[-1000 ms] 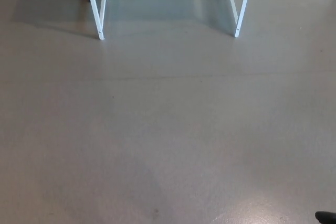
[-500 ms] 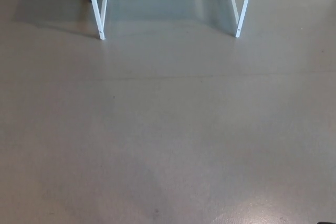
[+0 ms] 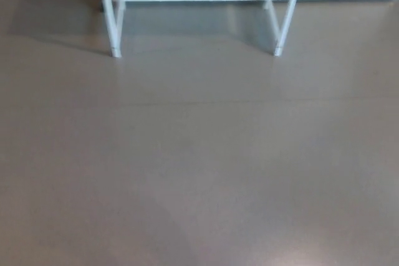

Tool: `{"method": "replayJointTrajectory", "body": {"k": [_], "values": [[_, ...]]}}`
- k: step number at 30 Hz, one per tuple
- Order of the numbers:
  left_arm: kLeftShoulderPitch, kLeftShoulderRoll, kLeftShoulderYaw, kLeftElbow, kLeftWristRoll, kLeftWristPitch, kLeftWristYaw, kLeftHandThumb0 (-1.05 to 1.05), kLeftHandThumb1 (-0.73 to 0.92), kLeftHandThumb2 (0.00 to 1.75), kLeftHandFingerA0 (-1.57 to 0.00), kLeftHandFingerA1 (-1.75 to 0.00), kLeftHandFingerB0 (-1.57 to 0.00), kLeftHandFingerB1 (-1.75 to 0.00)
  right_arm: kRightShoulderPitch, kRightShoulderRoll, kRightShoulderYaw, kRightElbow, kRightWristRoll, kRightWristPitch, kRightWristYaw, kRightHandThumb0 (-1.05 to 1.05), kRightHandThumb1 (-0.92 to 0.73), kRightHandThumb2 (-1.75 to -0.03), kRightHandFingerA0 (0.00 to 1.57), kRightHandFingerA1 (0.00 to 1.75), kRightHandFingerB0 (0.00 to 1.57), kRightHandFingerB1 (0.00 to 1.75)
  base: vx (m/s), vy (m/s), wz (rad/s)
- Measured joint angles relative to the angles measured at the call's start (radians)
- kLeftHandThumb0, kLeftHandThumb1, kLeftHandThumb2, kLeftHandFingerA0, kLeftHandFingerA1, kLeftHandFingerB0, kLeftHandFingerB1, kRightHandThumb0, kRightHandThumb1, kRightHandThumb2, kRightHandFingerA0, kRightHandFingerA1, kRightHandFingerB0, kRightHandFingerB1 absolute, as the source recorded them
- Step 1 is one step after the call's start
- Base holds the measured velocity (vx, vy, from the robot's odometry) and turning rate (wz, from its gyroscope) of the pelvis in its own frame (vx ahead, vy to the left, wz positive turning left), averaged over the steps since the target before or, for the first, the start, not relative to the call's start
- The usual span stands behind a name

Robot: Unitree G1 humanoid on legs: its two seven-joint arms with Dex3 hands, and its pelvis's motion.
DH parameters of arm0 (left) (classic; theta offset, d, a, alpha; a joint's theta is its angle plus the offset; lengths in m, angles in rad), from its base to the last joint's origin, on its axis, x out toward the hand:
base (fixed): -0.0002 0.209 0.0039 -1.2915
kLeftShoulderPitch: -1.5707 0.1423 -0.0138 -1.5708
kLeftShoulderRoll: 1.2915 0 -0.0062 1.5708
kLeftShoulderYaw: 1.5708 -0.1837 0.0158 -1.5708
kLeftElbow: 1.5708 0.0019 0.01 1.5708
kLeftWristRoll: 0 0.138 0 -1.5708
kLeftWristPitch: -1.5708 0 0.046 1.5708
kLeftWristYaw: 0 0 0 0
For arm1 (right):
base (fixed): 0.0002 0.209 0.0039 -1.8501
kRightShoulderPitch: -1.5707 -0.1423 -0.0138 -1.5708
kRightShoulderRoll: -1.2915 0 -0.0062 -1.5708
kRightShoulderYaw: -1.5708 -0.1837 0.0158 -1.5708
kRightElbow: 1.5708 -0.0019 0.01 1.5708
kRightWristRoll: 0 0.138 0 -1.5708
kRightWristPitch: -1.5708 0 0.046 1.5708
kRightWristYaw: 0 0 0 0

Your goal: The robot walks towards a desk on which a shovel is kept on the left hand side and a container is kept on the right hand side. The robot picks up the shovel using its left hand and places it in the container.

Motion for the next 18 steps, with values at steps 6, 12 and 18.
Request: {"method": "replayJointTrajectory", "body": {"k": [6,12,18], "values": [[-0.007,0.009,-0.002,-0.009,0.0,-0.003,0.004,-0.25,0.6,0.58,-0.38,-0.33,-0.3,-0.31,-0.003,0.0,0.003,0.004,0.0,-0.009,0.0,-0.3,-0.39,-0.51,0.85,0.54,0.58,0.49,0.2,0.063,0.04],[-0.005,0.008,-0.003,-0.011,0.0,-0.003,0.005,-0.25,0.6,0.58,-0.38,-0.33,-0.3,-0.31,-0.003,-0.001,0.009,0.004,-0.003,-0.015,-0.002,-0.28,-0.39,-0.51,0.88,0.54,0.59,0.49,0.24,-0.169,0.17],[-0.016,-0.008,-0.01,-0.018,0.0,-0.005,0.005,-0.24,0.6,0.58,-0.39,-0.33,-0.3,-0.31,-0.005,-0.021,0.006,0.007,-0.004,-0.02,-0.004,-0.3,-0.39,-0.51,0.87,0.53,0.58,0.48,0.29,-0.272,0.36]]}}
